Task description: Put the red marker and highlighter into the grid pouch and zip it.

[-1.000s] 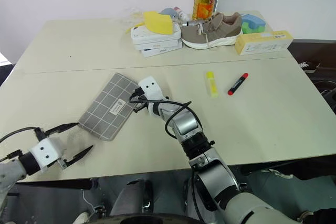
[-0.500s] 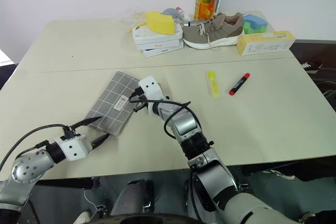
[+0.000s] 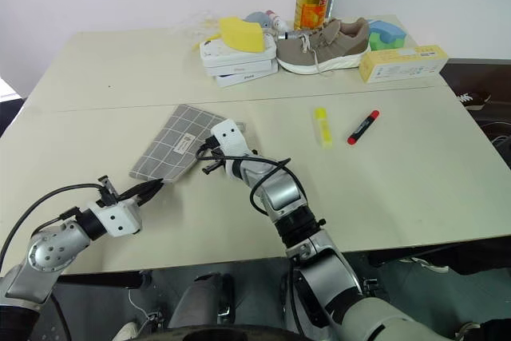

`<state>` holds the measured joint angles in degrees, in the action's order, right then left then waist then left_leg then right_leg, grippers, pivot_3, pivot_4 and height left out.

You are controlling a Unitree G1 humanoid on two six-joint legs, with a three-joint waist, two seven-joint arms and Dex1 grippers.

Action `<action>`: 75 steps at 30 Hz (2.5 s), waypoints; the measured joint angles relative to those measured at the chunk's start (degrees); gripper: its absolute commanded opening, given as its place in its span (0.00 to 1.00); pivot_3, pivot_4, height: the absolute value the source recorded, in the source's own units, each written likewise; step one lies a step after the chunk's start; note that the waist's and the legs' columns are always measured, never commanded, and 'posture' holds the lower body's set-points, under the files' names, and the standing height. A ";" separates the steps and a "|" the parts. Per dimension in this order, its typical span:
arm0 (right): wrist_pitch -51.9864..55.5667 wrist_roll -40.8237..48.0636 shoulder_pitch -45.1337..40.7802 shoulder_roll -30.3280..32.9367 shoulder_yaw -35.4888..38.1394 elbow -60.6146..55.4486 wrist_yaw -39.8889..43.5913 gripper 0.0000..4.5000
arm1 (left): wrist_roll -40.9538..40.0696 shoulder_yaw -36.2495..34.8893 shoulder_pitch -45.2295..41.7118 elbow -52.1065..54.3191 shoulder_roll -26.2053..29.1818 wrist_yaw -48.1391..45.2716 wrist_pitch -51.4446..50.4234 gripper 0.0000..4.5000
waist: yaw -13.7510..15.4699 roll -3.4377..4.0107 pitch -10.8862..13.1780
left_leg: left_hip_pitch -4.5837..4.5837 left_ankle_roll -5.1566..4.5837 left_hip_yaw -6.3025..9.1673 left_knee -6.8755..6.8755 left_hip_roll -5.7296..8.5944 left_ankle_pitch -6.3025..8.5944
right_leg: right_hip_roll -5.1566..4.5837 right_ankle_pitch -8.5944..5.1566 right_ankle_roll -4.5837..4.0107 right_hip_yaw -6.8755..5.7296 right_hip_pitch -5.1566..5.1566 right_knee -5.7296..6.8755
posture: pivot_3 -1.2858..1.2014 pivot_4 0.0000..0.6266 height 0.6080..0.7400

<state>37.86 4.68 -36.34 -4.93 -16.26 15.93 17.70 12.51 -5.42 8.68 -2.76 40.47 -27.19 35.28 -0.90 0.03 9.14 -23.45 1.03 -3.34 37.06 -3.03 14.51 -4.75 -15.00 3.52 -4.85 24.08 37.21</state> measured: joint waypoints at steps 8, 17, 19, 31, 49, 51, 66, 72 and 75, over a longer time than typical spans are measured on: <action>-3.16 -1.01 0.06 3.30 -0.01 -4.15 1.88 0.00 | -7.00 -1.07 5.14 2.48 0.62 -2.71 -2.64 0.90 | -0.28 -0.05 0.02 | -0.12 0.00 -0.10 -0.09 -0.03 0.00 | 0.05 -0.01 0.01 0.04 0.20 -0.01 | 0.52 0.24 1.00; -5.02 -0.90 -6.04 -1.29 1.75 2.97 2.19 0.00 | -5.13 -2.35 6.71 4.41 0.95 -1.37 -2.24 0.99 | -0.32 -0.06 0.01 | -0.11 0.00 -0.15 -0.09 -0.02 0.00 | 0.13 0.00 -0.01 0.06 0.25 0.02 | 0.52 0.24 1.00; -6.40 -0.91 -8.62 -2.62 2.25 7.13 1.91 0.00 | -4.70 -2.33 6.76 4.67 0.94 -1.07 -2.23 0.99 | -0.31 -0.06 0.02 | -0.11 0.00 -0.17 -0.09 -0.03 0.00 | 0.12 0.00 -0.01 0.07 0.26 0.02 | 0.52 0.24 1.00; -7.01 -1.67 -15.62 -4.56 4.39 23.84 1.75 0.00 | -4.00 -2.47 6.37 4.54 1.83 -0.60 -2.25 0.99 | -0.36 -0.07 0.01 | -0.08 0.00 -0.23 -0.09 -0.17 0.00 | 0.08 0.00 -0.02 0.12 0.26 0.02 | 0.52 0.24 1.00; -5.59 0.14 -15.69 -4.71 5.91 23.80 0.12 0.00 | 7.53 3.07 -5.68 -0.92 1.22 5.03 -2.65 0.94 | -0.16 -0.05 -0.03 | 0.00 0.00 -0.27 -0.07 -0.18 0.00 | 0.05 0.01 -0.01 0.13 0.16 0.07 | 0.52 0.24 1.00; -5.59 0.16 -15.69 -4.71 5.83 23.78 0.02 0.00 | 8.78 3.97 -6.43 -1.15 0.91 5.83 -3.26 0.81 | -0.12 -0.05 -0.03 | 0.01 0.01 -0.27 -0.07 -0.17 0.00 | 0.06 0.01 -0.01 0.13 0.15 0.08 | 0.52 0.24 1.00; -6.83 -1.15 -9.06 -1.69 4.83 9.04 -1.85 0.06 | 3.69 4.18 -6.40 -1.03 0.07 5.09 -5.14 0.00 | -0.21 0.23 -0.09 | -0.11 0.01 -0.34 -0.11 -0.18 0.00 | 0.00 0.01 0.01 0.15 0.24 -0.02 | 0.52 0.24 1.00; 2.66 1.91 2.93 10.73 7.77 -18.00 3.20 0.64 | -4.77 7.91 -4.30 4.30 -0.60 -3.06 -5.40 0.00 | 0.14 0.16 -0.06 | -0.53 0.01 -0.34 -0.03 0.08 0.00 | -0.26 0.01 0.07 0.11 0.48 -0.12 | 0.52 0.24 1.00; 7.19 3.03 7.62 15.93 8.66 -26.20 4.82 0.99 | -6.67 9.15 -5.16 5.47 -1.33 -5.32 -6.33 0.00 | -0.07 0.11 -0.03 | -0.50 0.01 -0.33 0.01 0.08 0.00 | -0.18 0.03 0.12 0.10 0.48 -0.10 | 0.52 0.24 1.00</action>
<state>45.05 7.72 -28.72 10.99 -7.60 -10.28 22.52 5.84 3.73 3.52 2.71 39.14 -32.51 28.94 -0.97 0.14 9.11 -23.95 1.04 -3.67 37.07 -2.96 14.51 -4.93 -14.97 3.64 -4.75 24.56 37.11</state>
